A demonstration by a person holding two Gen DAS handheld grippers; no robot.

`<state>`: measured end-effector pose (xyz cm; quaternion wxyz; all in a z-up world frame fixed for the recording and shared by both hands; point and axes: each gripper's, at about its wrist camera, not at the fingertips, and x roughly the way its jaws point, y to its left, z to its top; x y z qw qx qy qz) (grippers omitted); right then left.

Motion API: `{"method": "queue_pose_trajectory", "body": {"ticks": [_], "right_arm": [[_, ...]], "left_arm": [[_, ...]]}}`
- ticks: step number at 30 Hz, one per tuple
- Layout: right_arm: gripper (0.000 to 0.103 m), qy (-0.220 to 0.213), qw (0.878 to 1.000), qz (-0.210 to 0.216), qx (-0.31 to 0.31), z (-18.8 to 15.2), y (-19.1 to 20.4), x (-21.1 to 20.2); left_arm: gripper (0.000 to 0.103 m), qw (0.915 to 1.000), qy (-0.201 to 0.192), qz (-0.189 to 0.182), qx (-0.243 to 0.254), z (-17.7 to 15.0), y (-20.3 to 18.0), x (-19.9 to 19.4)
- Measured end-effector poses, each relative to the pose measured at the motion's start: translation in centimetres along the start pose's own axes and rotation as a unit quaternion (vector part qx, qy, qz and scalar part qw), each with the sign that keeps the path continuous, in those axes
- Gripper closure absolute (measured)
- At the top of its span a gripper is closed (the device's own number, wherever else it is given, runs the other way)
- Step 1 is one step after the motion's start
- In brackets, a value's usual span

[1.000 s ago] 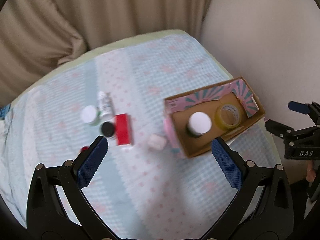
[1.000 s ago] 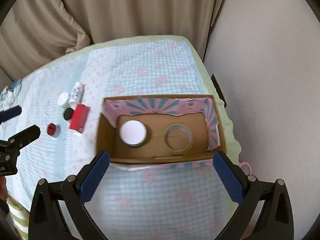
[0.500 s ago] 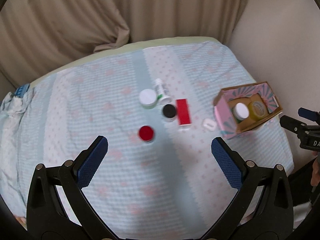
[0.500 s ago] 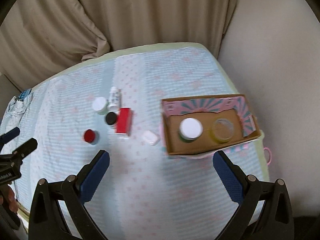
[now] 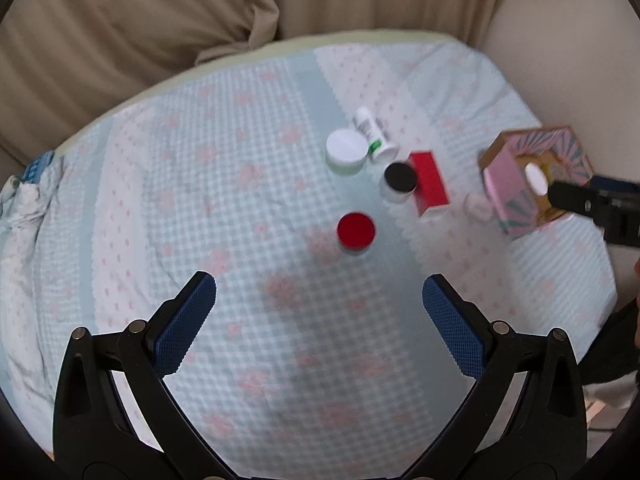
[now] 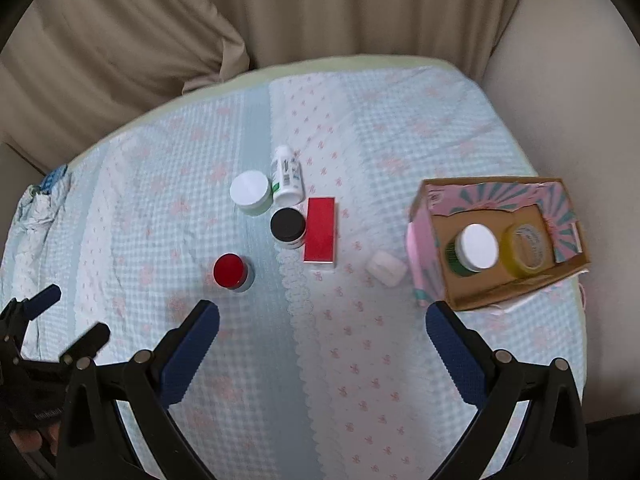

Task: Organize rigid objects
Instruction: 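Withdraw both tools from the box toward the remaining items, then grasp the red-lidded jar with the left tool while the right tool grasps the red box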

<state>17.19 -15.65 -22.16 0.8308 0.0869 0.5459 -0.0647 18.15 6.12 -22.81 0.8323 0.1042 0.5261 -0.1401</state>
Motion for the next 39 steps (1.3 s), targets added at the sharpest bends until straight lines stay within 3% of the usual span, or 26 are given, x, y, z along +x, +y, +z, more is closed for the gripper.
{"method": "queue_pose_trajectory", "body": {"ticks": [12, 21, 24, 27, 29, 34, 37, 39], "right_arm": [[0.0, 0.107, 0.994, -0.015, -0.002, 4.3, 0.5, 14.6], [0.006, 0.185, 0.982, -0.031, -0.002, 4.5, -0.7, 25.1], [0.018, 0.196, 0.98, -0.033, -0.003, 4.4, -1.0, 26.7], [0.018, 0.201, 0.979, -0.034, 0.005, 4.7, -1.6, 27.6], [0.019, 0.201, 0.979, -0.032, 0.009, 5.1, -1.9, 27.9], [0.038, 0.197, 0.98, -0.028, -0.014, 6.0, -1.3, 28.2], [0.043, 0.195, 0.98, -0.029, -0.027, 6.7, -0.9, 28.5], [0.045, 0.194, 0.98, -0.027, -0.02, 7.1, -1.0, 28.7]], "left_arm": [[0.0, 0.9978, 0.055, -0.013, 0.034, 1.3, -1.1, 13.1], [0.004, 0.9958, 0.069, -0.024, 0.056, 1.0, -3.7, 21.5], [0.012, 0.9943, 0.078, -0.018, 0.071, 0.8, -4.6, 23.4], [0.018, 0.9936, 0.083, -0.022, 0.073, 0.8, -5.2, 24.5], [0.027, 0.9936, 0.084, -0.024, 0.072, 0.7, -5.5, 24.9], [0.031, 0.9944, 0.075, -0.023, 0.071, 0.6, -6.0, 25.2], [0.032, 0.9951, 0.069, -0.024, 0.067, 0.9, -6.3, 25.2], [0.041, 0.9953, 0.066, -0.027, 0.065, 1.3, -6.3, 25.2]]}}
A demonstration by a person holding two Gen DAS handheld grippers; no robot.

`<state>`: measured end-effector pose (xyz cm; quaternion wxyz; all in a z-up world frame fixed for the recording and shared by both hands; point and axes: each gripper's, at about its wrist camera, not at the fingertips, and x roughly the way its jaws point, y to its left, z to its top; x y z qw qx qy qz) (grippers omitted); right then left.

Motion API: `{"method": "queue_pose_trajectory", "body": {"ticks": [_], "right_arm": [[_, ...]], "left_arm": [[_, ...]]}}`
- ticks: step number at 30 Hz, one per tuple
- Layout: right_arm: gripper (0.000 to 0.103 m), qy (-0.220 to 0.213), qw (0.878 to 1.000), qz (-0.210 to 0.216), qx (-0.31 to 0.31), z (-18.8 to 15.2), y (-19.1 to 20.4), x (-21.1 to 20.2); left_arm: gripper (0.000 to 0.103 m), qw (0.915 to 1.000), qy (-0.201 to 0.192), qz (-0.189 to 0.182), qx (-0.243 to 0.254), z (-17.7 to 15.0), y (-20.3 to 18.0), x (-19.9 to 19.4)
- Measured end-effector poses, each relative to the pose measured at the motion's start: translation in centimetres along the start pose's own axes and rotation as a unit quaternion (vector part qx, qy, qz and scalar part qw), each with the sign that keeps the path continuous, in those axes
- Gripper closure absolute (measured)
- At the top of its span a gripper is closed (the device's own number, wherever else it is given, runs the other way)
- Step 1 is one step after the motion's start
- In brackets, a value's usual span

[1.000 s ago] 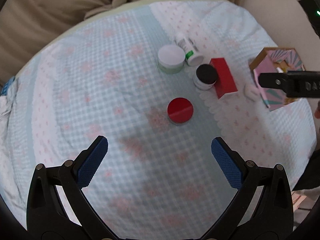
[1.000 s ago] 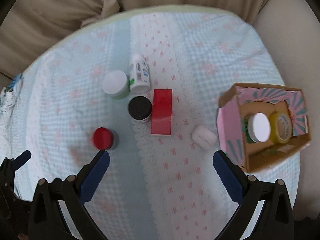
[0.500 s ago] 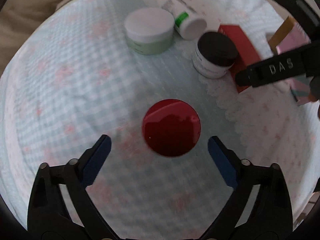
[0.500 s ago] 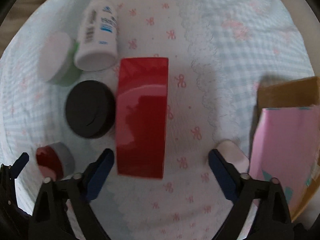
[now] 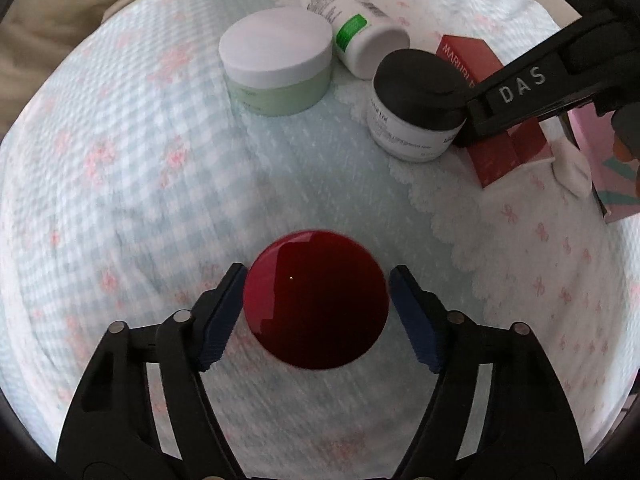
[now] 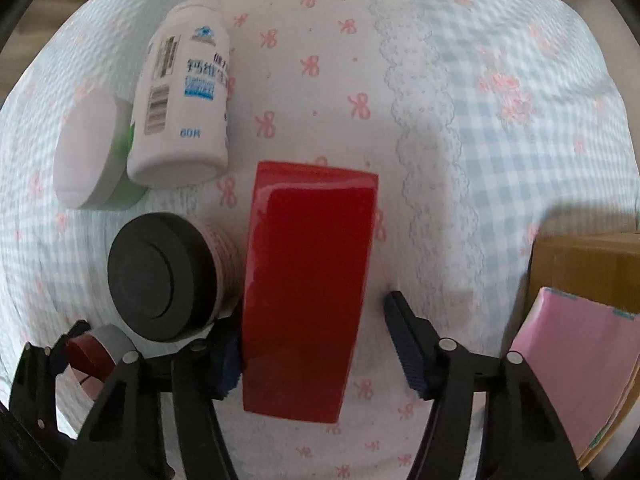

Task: Organize rigid objects
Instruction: 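Grasp the red-lidded jar with the left tool while the right tool grasps the red box, then carry the red jar and red box into the cardboard box and release both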

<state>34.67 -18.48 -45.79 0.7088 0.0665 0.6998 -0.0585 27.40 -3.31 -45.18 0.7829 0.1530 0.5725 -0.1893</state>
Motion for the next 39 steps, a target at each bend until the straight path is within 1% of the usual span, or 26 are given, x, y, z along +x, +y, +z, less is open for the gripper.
{"method": "queue_pose_trajectory", "body": {"ticks": [1, 2, 3, 5, 6, 12, 16, 21, 23, 27, 31, 35, 39], "right_arm": [[0.046, -0.001, 1.0, 0.004, 0.007, 0.1, -0.2, 0.0], [0.047, -0.001, 1.0, 0.008, 0.013, 0.2, -0.3, 0.0], [0.05, -0.002, 1.0, 0.011, 0.017, 0.3, -0.7, -0.1], [0.061, -0.01, 1.0, 0.019, 0.022, 0.8, -1.0, -0.3], [0.064, -0.013, 0.999, 0.022, 0.023, 0.9, -1.4, -0.5], [0.064, -0.027, 0.999, 0.032, 0.033, 0.7, -2.5, -1.3], [0.064, -0.044, 0.998, 0.04, 0.038, -0.3, -4.1, -3.1], [0.064, -0.064, 0.995, 0.055, 0.051, -1.7, -4.8, -6.4], [0.064, -0.077, 0.994, 0.062, 0.054, -3.5, -5.2, -8.3], [0.065, -0.1, 0.99, 0.08, 0.063, -6.5, -6.2, -12.3], [0.065, -0.118, 0.986, 0.089, 0.075, -10.6, -6.4, -16.3], [0.064, -0.123, 0.98, 0.116, 0.106, -14.3, -7.2, -20.2], [0.065, -0.13, 0.979, 0.101, 0.117, -16.2, -8.5, -22.0]], "left_arm": [[0.048, 1.0, 0.001, -0.002, 0.0, 0.3, -0.1, 0.1], [0.051, 1.0, 0.001, 0.003, 0.002, 0.3, -0.2, 0.2], [0.052, 1.0, -0.003, 0.006, 0.003, 0.3, -0.3, 0.0], [0.052, 1.0, -0.004, 0.003, 0.002, 0.4, -0.4, 0.0], [0.052, 1.0, -0.004, 0.003, 0.002, 0.5, -0.5, -0.1], [0.052, 0.9999, -0.014, 0.009, -0.004, -0.3, -0.1, -1.4], [0.052, 0.9996, -0.024, 0.012, -0.006, 0.1, 0.4, -2.9], [0.052, 0.9991, -0.038, 0.015, -0.012, -0.1, 0.5, -5.9], [0.052, 0.9989, -0.042, 0.016, -0.014, -0.2, 0.5, -7.5], [0.052, 0.9977, -0.055, 0.006, -0.039, -0.4, 1.6, -11.3], [0.052, 0.9965, -0.072, 0.003, -0.043, -0.4, 1.7, -15.8], [0.052, 0.9965, -0.076, 0.0, -0.037, -0.3, 0.6, -20.0], [0.052, 0.9959, -0.085, -0.012, -0.027, -0.4, -1.9, -23.2]]}}
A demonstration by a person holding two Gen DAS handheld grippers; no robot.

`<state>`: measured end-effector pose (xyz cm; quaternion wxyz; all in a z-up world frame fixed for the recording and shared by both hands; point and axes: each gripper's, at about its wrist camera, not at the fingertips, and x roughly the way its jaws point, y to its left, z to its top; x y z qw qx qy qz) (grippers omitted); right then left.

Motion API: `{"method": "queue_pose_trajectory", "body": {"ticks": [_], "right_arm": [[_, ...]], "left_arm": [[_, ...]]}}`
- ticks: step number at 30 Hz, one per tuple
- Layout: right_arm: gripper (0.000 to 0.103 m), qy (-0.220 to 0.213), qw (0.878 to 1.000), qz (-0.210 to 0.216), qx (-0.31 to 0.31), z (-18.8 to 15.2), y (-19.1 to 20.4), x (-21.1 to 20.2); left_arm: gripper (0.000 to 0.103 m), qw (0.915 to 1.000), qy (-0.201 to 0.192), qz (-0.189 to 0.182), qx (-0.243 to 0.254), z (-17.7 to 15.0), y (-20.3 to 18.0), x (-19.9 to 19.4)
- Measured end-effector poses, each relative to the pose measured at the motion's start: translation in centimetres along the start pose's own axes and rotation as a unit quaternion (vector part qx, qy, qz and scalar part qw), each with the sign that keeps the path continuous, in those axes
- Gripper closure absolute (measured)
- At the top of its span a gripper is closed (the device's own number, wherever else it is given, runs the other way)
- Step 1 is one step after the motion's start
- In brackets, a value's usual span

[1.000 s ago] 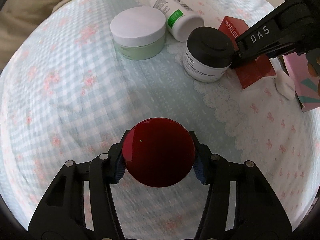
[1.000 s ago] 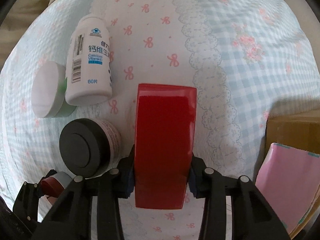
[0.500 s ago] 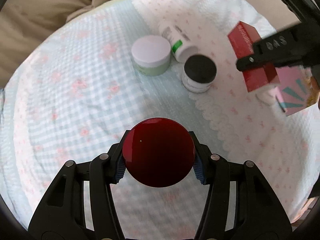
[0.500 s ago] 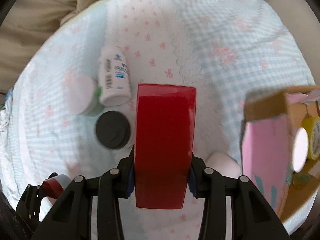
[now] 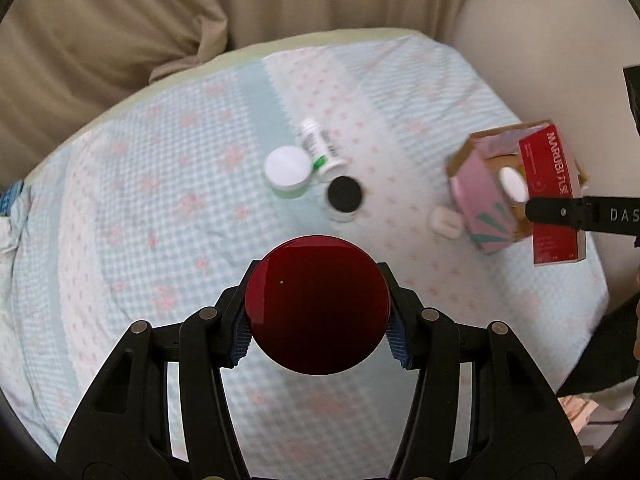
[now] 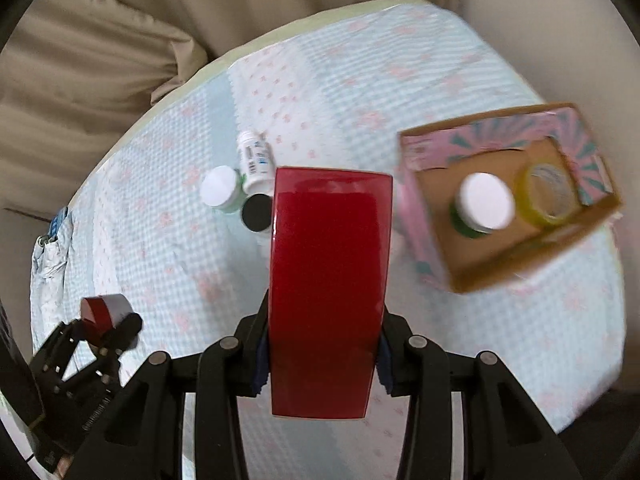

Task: Organize rigid objects
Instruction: 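Carry the red jar and red box into the cardboard box and release both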

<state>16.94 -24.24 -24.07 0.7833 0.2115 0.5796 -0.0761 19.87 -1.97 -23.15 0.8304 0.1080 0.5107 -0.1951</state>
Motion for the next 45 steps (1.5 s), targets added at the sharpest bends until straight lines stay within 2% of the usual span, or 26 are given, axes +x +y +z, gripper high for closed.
{"method": "queue_pose_trajectory", "body": {"ticks": [6, 14, 22, 29, 37, 41, 45], "right_arm": [[0.064, -0.015, 1.0, -0.014, 0.023, -0.9, -5.7, -4.2], [0.064, -0.014, 0.999, -0.025, 0.032, 0.9, -14.9, -7.0], [0.064, -0.008, 0.998, -0.033, 0.045, 5.4, -23.6, -6.3], [0.064, 0.016, 0.999, -0.019, 0.049, 9.5, -29.0, -2.5], [0.064, 0.063, 0.998, -0.001, 0.032, 12.6, -31.8, 3.6], [0.064, 0.087, 0.996, 0.006, 0.032, 13.2, -33.0, 6.1], [0.064, 0.101, 0.994, 0.013, 0.029, 13.6, -33.6, 7.3]], "left_arm": [[0.052, 0.9995, -0.018, -0.019, 0.016, 2.2, -5.9, -3.2], [0.052, 0.9986, -0.025, -0.036, 0.028, 5.6, -15.2, -2.7], [0.052, 0.9972, 0.003, -0.059, 0.046, 9.6, -25.6, 3.6], [0.052, 0.9939, 0.047, -0.063, 0.077, 12.8, -32.7, 10.7], [0.052, 0.9876, 0.109, -0.06, 0.097, 15.3, -37.3, 19.9], [0.052, 0.9837, 0.129, -0.062, 0.11, 15.7, -38.4, 22.5], [0.052, 0.9798, 0.133, -0.05, 0.14, 15.8, -39.3, 23.8]]}}
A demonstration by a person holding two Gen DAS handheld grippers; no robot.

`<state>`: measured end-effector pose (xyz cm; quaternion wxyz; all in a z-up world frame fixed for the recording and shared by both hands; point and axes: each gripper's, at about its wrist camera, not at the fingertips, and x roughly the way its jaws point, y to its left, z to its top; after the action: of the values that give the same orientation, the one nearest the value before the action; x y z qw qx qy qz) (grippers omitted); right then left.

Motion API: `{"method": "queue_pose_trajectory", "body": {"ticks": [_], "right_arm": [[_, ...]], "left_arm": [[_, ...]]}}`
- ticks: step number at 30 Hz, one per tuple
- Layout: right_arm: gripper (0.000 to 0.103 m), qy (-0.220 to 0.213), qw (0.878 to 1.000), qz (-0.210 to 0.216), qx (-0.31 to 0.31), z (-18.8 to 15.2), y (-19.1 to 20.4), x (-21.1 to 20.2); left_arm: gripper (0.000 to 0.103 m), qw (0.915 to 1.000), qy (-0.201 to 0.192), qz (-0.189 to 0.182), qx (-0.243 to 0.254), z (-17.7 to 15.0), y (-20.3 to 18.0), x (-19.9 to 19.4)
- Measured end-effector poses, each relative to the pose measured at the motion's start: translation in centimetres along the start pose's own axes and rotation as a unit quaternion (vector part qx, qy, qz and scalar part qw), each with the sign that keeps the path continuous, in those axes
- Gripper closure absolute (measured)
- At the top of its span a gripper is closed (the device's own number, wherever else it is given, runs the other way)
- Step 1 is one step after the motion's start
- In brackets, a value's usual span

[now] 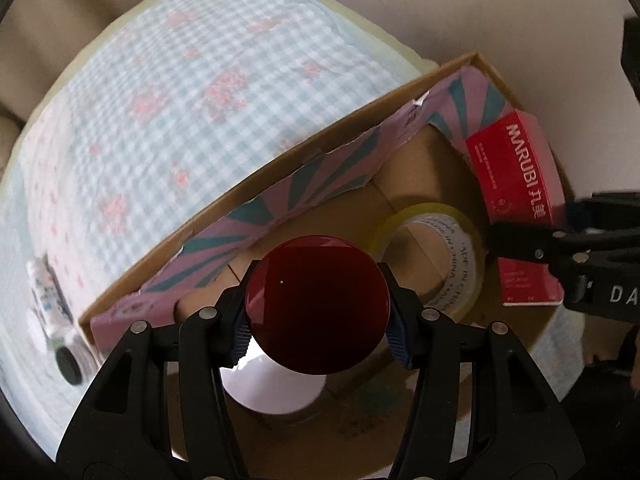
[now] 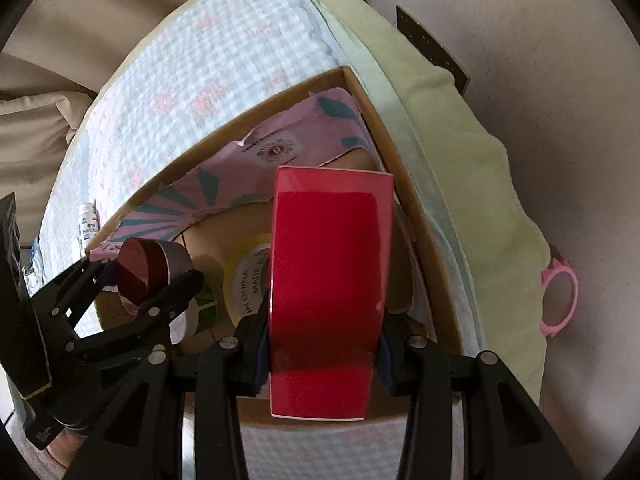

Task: Organize rigid objects
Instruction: 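Carry the red jar and red box into the cardboard box and release both, then withdraw both tools from the box toward the remaining jars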

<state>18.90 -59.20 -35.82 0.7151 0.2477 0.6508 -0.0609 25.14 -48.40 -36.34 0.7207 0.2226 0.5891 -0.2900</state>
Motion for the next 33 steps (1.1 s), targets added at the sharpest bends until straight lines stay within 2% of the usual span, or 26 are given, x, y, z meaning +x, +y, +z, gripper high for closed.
{"method": "queue_pose_trajectory", "body": {"ticks": [4, 5, 6, 7, 9, 10, 15, 25, 33], "right_arm": [[0.064, 0.009, 1.0, 0.006, -0.013, 0.5, 0.2, 0.4], [0.063, 0.009, 1.0, 0.004, -0.021, 0.7, 0.5, 0.3], [0.053, 0.004, 1.0, -0.002, -0.031, 0.7, 0.9, 0.2], [0.03, -0.007, 0.999, -0.007, -0.04, 0.8, 1.3, -0.2], [0.003, -0.04, 0.998, -0.01, -0.056, 0.7, 1.8, -1.6], [0.0, -0.046, 0.997, 0.017, -0.059, 0.4, 2.0, -2.1], [0.0, -0.081, 0.995, -0.012, -0.06, -0.9, 2.5, -3.5], [0.0, -0.101, 0.993, -0.022, -0.062, -2.9, 3.1, -5.1], [0.0, -0.117, 0.987, -0.054, -0.092, -5.7, 5.9, -8.4]], "left_arm": [[0.052, 0.9997, 0.004, -0.021, 0.011, 0.2, 0.0, -0.1], [0.045, 0.9997, 0.006, -0.022, 0.011, 0.2, 0.1, -0.2], [0.034, 0.9997, 0.003, -0.02, 0.011, 0.2, 0.2, -0.5], [0.0, 0.9998, -0.005, -0.019, 0.011, 0.1, 0.3, -1.0], [0.0, 0.9994, -0.028, -0.018, 0.008, -0.4, 0.8, -2.5], [0.0, 0.9993, -0.031, -0.02, 0.005, -0.5, 1.1, -2.9], [0.0, 0.9989, -0.04, -0.022, -0.011, -1.3, 2.5, -4.6], [0.0, 0.9974, -0.06, -0.024, -0.032, -2.7, 3.5, -8.0], [0.0, 0.995, -0.089, -0.013, -0.042, -6.2, 4.3, -13.1]]}}
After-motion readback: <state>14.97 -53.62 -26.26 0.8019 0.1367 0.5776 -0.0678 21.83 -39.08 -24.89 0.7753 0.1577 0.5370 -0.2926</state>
